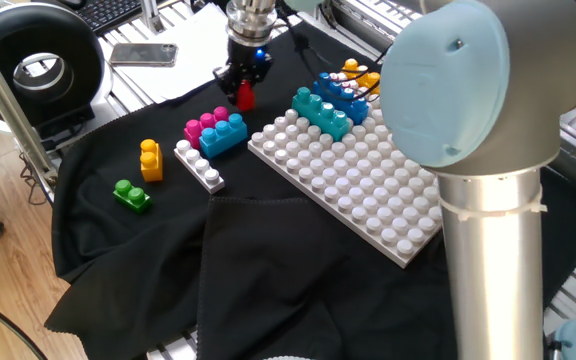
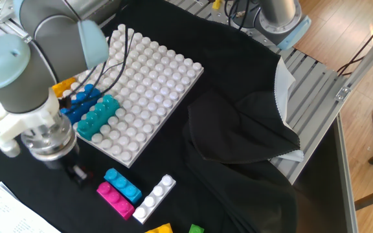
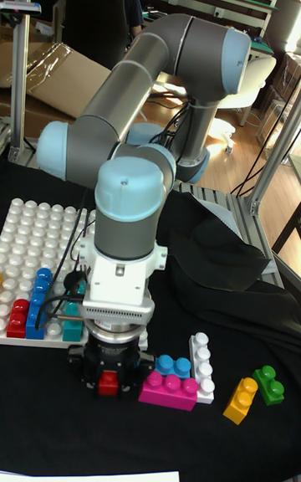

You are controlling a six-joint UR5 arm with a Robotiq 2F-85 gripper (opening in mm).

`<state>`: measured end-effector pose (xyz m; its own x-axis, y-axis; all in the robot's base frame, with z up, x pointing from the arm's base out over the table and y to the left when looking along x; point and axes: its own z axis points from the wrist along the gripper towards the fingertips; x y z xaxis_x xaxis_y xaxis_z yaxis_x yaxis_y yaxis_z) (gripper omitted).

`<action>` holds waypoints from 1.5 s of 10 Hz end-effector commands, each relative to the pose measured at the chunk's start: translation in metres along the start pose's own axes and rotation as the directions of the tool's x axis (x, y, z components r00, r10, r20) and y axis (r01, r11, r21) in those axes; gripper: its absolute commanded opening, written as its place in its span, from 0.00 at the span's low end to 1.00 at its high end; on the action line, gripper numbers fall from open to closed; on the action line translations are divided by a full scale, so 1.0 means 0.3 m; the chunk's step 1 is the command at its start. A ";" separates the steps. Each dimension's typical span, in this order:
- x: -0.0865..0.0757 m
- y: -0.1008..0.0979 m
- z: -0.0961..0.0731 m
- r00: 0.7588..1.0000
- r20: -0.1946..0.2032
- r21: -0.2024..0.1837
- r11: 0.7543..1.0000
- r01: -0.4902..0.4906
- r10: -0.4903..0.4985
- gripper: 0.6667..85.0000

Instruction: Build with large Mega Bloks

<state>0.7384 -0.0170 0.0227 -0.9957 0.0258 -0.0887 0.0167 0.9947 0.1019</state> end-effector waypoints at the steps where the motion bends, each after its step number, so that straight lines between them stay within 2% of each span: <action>1: 0.128 -0.028 -0.046 0.997 -0.076 0.026 0.999 0.020 -0.018 0.02; 2: 0.163 -0.017 -0.047 0.997 -0.073 0.000 1.000 0.015 -0.015 0.02; 3: 0.197 -0.013 -0.060 0.997 -0.073 -0.009 1.000 0.009 -0.010 0.03; 5: 0.258 -0.005 -0.100 0.997 -0.074 -0.007 1.000 0.006 -0.007 0.02; 8: 0.307 0.001 -0.124 0.997 -0.078 -0.016 1.000 -0.015 0.013 0.01; 11: 0.325 -0.050 -0.083 0.997 -0.081 -0.004 1.000 0.020 -0.021 0.01; 12: 0.322 -0.074 -0.063 0.997 -0.069 0.022 0.999 0.037 -0.035 0.01; 13: 0.324 -0.080 -0.052 0.997 -0.066 0.029 0.999 0.040 -0.038 0.01; 15: 0.320 -0.095 -0.077 0.996 -0.076 0.037 0.998 0.049 -0.046 0.02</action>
<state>0.6407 -0.0387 0.0324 -0.9997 -0.0201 -0.0163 -0.0212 0.9975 0.0679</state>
